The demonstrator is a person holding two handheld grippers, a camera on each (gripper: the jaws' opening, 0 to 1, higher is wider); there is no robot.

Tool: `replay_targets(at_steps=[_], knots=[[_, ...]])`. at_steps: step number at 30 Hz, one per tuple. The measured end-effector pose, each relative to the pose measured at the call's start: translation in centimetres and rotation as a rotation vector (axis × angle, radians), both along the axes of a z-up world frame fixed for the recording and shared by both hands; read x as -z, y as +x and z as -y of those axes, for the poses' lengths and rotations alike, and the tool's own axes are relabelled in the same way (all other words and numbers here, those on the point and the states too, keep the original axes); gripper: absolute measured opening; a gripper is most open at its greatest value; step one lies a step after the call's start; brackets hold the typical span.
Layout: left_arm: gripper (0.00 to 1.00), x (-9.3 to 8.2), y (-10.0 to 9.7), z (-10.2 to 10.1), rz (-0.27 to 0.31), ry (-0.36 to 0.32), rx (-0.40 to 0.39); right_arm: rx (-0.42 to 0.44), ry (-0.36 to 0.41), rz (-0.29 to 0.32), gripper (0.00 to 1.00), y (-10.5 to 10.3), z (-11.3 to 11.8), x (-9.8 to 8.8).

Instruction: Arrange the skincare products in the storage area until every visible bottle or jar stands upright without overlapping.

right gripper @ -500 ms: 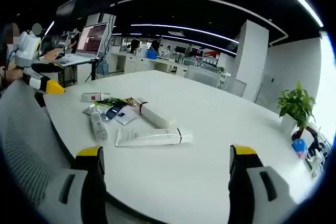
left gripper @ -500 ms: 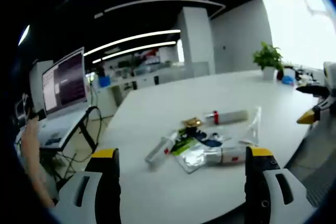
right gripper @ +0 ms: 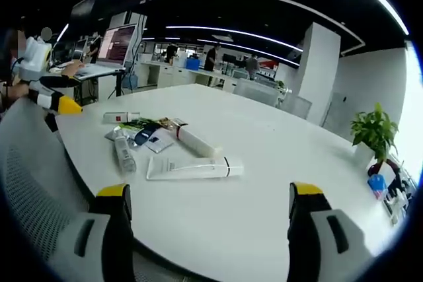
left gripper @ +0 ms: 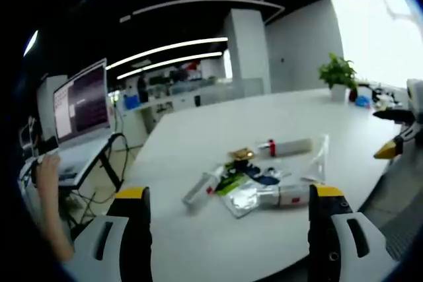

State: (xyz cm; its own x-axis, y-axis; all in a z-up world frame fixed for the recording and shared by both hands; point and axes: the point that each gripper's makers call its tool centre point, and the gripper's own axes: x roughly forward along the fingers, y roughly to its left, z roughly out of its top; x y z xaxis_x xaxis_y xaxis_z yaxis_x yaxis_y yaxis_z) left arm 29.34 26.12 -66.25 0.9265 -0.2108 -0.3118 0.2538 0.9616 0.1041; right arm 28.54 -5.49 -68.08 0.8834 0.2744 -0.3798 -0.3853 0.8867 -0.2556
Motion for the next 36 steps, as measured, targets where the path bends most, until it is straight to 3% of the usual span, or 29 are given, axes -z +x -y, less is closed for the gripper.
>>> replay_targets(at_steps=[36], knots=[[0.97,0.75,-0.11,0.32,-0.043,0.008,0.023,-0.03,-0.026,-0.036,0.99,-0.3,-0.44,0.54]])
